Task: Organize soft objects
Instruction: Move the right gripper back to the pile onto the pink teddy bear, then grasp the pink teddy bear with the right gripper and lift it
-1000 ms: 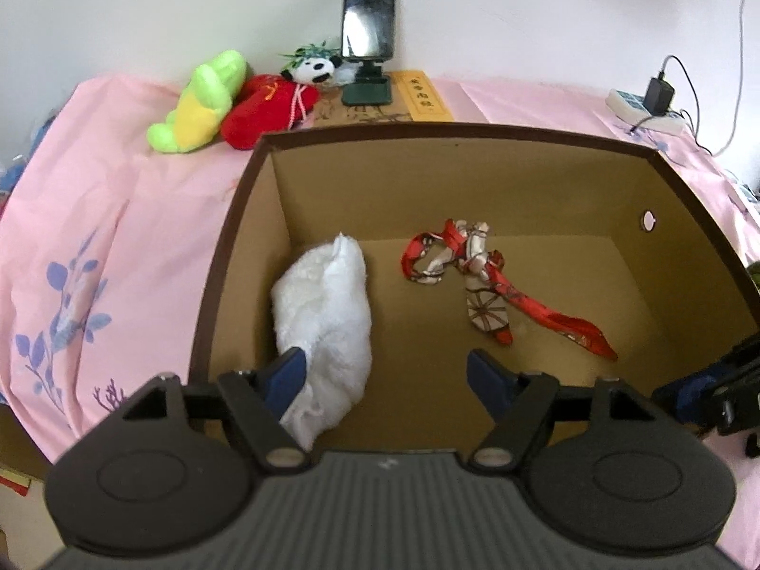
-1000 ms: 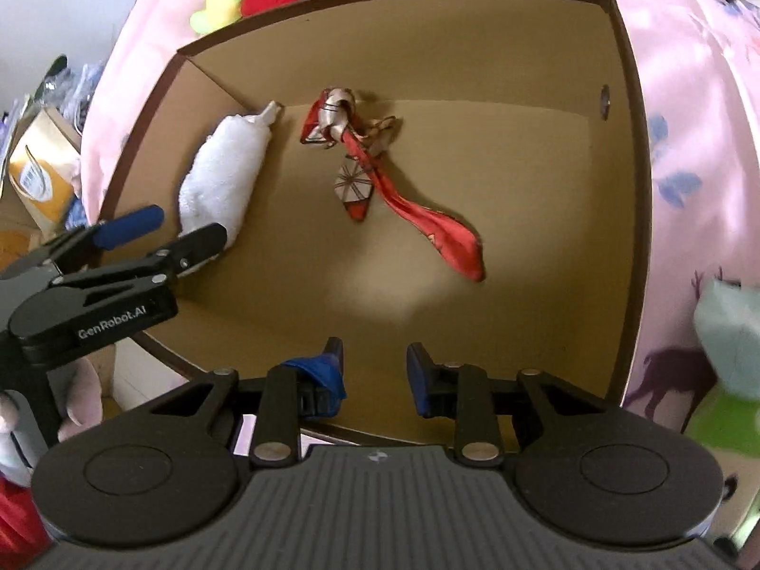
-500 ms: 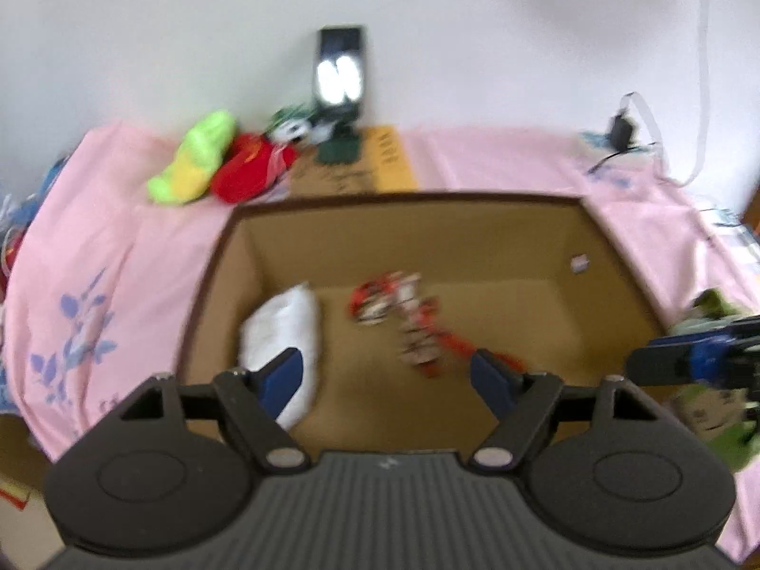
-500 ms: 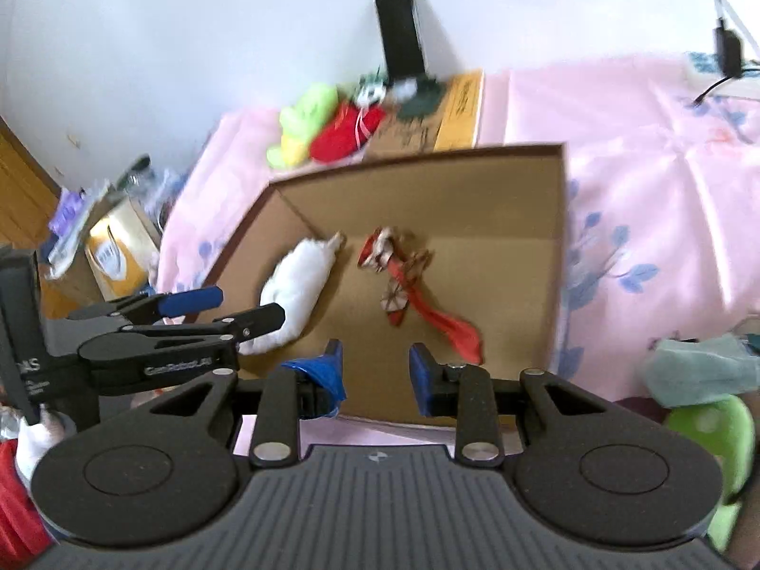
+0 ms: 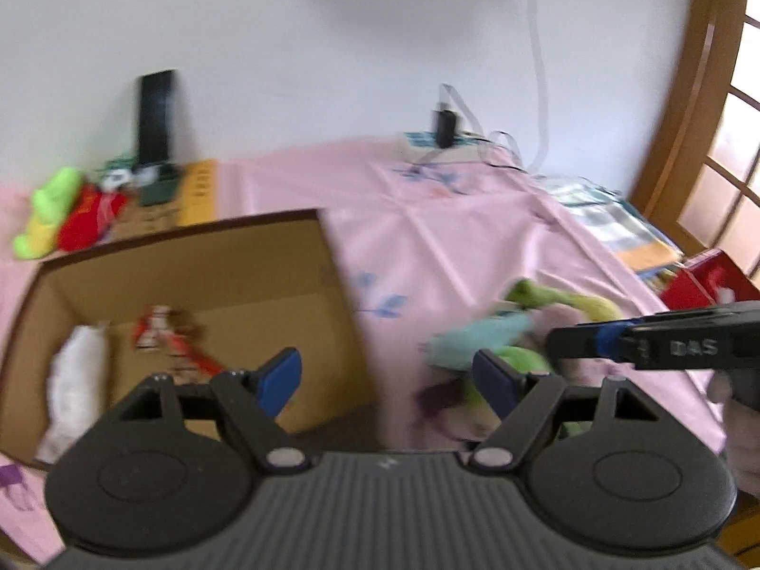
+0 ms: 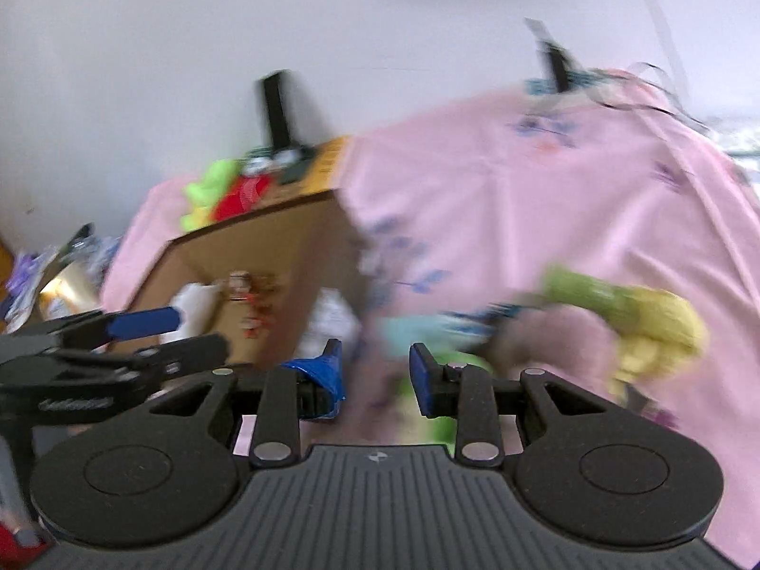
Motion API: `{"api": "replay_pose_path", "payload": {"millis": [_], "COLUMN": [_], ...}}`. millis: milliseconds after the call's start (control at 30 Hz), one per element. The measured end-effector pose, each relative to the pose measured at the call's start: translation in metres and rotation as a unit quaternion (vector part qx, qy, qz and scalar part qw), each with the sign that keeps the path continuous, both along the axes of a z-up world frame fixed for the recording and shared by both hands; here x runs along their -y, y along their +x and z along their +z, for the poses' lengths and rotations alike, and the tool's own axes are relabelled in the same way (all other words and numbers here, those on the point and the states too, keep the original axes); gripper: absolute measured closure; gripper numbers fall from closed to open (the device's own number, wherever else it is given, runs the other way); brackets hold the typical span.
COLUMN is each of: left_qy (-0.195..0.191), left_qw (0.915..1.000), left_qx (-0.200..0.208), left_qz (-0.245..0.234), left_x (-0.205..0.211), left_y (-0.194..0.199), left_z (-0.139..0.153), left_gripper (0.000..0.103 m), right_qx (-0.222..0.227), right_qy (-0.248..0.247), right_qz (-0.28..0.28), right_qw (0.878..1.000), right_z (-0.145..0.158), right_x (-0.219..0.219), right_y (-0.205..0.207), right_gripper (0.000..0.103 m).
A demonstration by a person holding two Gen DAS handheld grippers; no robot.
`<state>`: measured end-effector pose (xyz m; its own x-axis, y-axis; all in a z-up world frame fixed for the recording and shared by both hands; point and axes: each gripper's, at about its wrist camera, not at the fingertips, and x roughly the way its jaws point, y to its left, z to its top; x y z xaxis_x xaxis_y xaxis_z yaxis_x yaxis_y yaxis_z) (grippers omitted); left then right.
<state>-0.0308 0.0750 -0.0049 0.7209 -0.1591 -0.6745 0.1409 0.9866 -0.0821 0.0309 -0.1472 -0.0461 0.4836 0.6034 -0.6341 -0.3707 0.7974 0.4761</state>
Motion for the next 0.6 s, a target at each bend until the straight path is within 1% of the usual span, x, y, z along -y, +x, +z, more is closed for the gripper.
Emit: {"api": "replay_pose_path", "payload": {"millis": [133, 233, 300, 367, 467, 533, 600], "left_qy": [-0.014, -0.013, -0.013, -0.009, -0.003, 0.005, 0.016], "left_qw": [0.9989, 0.9962, 0.9938, 0.9914, 0.9891, 0.9885, 0.988], "left_qx": [-0.01, -0.009, -0.014, -0.017, -0.029, -0.037, -0.046], "left_qz": [-0.043, -0.086, -0.11, -0.13, -0.144, -0.147, -0.146], "left_x": [0.046, 0.078, 0.098, 0.117, 0.137, 0.147, 0.155], "left_y": [0.001, 0.001, 0.003, 0.005, 0.012, 0.014, 0.02], "left_z": [-0.008, -0.014, -0.018, -0.024, -0.034, -0.041, -0.049], "left_gripper": [0.023, 0.023, 0.023, 0.023, 0.022, 0.022, 0.019], "right_qx": [-0.034, -0.053, -0.071, -0.091, -0.111, -0.115, -0.118], "right_qy": [-0.011, -0.021, -0.017, -0.001, 0.02, 0.024, 0.026], "right_qz": [-0.037, -0.058, -0.07, -0.076, -0.083, -0.086, -0.086], "right_qw": [0.999, 0.997, 0.995, 0.993, 0.99, 0.989, 0.989], "right_z": [-0.02, -0.037, -0.046, -0.055, -0.062, -0.065, -0.068], "right_x": [0.04, 0.067, 0.082, 0.097, 0.113, 0.12, 0.126], "right_y": [0.004, 0.003, 0.003, 0.005, 0.005, 0.007, 0.008], "right_gripper": [0.089, 0.089, 0.089, 0.089, 0.089, 0.089, 0.089]}}
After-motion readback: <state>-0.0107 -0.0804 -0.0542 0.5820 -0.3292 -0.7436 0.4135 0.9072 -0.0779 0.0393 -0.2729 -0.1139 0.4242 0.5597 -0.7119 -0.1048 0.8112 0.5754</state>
